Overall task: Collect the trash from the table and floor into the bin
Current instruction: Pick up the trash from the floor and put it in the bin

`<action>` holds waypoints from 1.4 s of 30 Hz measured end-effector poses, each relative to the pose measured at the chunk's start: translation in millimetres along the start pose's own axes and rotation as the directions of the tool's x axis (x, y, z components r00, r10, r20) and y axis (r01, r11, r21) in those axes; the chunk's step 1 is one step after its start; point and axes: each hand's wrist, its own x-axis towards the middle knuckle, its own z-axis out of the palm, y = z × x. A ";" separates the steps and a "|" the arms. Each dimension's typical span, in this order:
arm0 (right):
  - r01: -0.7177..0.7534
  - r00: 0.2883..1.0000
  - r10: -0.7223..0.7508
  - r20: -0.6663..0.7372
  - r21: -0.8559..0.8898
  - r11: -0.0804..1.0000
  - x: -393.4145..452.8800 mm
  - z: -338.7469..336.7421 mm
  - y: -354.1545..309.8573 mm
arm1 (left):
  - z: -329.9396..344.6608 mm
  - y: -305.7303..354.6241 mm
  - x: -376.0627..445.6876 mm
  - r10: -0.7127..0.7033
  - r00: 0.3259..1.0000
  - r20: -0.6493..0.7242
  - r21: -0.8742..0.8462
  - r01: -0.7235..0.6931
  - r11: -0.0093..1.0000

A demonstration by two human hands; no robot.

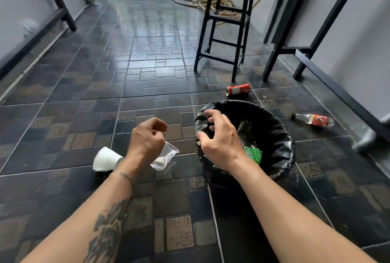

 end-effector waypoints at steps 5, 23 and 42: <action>0.046 0.992 -0.044 0.115 -0.012 0.999 14.3 45.9 -23.4 | -37.8 -60.0 4.3 -0.093 0.994 -0.051 0.064 0.096 0.993; -0.619 0.727 0.584 0.361 -0.023 0.785 33.7 203.5 40.1 | -62.9 -238.6 17.5 -0.347 0.935 -0.068 0.374 0.347 0.860; -0.545 0.785 0.556 0.272 -0.120 0.830 54.9 243.2 83.3 | 22.9 -262.4 2.4 -0.219 0.975 0.034 0.505 0.172 0.846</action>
